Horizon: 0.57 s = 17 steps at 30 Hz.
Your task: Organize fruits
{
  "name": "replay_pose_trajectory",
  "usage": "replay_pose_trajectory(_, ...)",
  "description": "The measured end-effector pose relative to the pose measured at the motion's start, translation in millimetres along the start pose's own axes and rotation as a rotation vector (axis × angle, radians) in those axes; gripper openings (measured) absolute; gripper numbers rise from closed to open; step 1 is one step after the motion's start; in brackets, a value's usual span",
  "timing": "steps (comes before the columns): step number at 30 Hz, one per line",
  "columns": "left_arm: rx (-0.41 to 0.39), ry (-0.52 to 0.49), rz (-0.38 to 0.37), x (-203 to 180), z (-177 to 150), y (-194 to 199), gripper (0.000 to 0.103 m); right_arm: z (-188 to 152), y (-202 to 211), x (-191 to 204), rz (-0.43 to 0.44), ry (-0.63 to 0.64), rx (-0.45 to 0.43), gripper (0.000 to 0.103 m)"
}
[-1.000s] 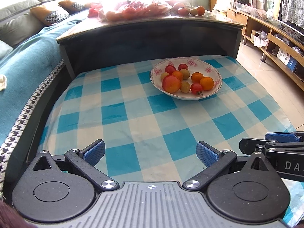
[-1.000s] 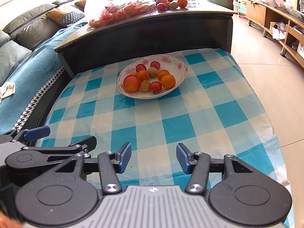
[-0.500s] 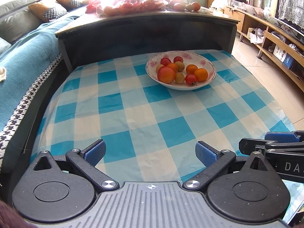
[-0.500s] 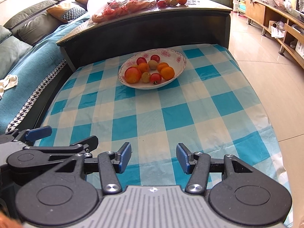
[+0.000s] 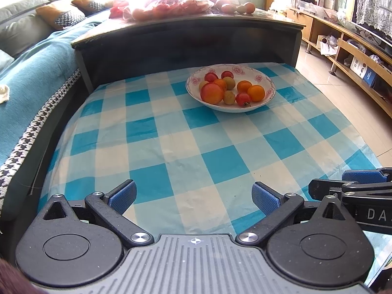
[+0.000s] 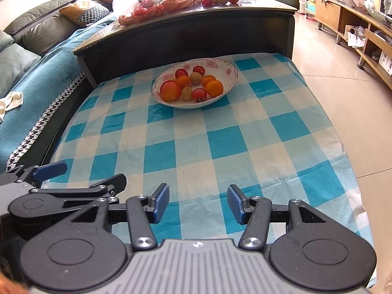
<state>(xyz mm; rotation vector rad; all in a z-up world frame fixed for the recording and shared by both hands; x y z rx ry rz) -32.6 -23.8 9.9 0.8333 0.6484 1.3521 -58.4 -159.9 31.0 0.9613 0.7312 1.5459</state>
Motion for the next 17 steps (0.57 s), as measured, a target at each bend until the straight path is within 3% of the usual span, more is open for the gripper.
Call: replay_pose_trajectory(17,-0.002,0.0,0.002,-0.8,-1.3,-0.5,0.101,-0.4,-0.4,-0.3,-0.002,-0.001,0.004,0.054)
Point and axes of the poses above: each gripper's, at about its wrist camera, not at the fingertips, and y roughly against the way its jaws point, x to its left, z to its top, the point moved 2 cm from there along -y, roughly the way its jaws point, and after that the axes turned 7 degrees about x, right-handed, at the moved point
